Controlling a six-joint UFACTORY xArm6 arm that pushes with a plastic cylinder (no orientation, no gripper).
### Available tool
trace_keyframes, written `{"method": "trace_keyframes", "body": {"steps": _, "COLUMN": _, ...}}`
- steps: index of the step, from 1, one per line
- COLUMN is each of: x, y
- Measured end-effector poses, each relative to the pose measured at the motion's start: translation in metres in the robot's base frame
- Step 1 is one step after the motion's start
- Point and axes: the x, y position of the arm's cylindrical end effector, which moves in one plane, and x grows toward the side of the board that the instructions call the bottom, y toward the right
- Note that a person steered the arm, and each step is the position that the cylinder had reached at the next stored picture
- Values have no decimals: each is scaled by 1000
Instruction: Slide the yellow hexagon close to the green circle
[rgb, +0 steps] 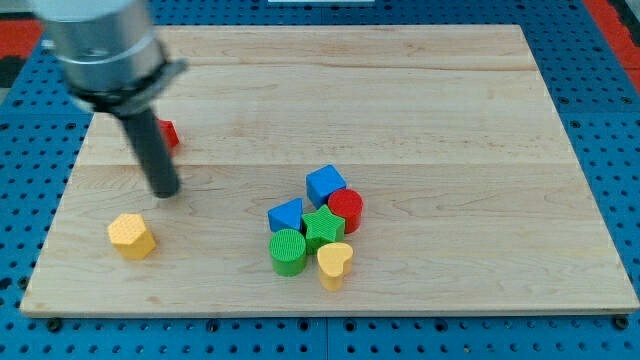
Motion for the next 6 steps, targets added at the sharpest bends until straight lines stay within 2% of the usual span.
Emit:
{"method": "trace_keyframes", "body": {"steps": 1, "x": 17, "y": -41}}
{"method": "trace_keyframes", "body": {"steps": 2, "x": 64, "y": -41}}
{"method": "trace_keyframes", "body": {"steps": 3, "x": 87, "y": -40}}
{"method": "trace_keyframes", "body": {"steps": 4, "x": 64, "y": -34}}
{"method": "trace_keyframes", "body": {"steps": 6, "x": 63, "y": 57}}
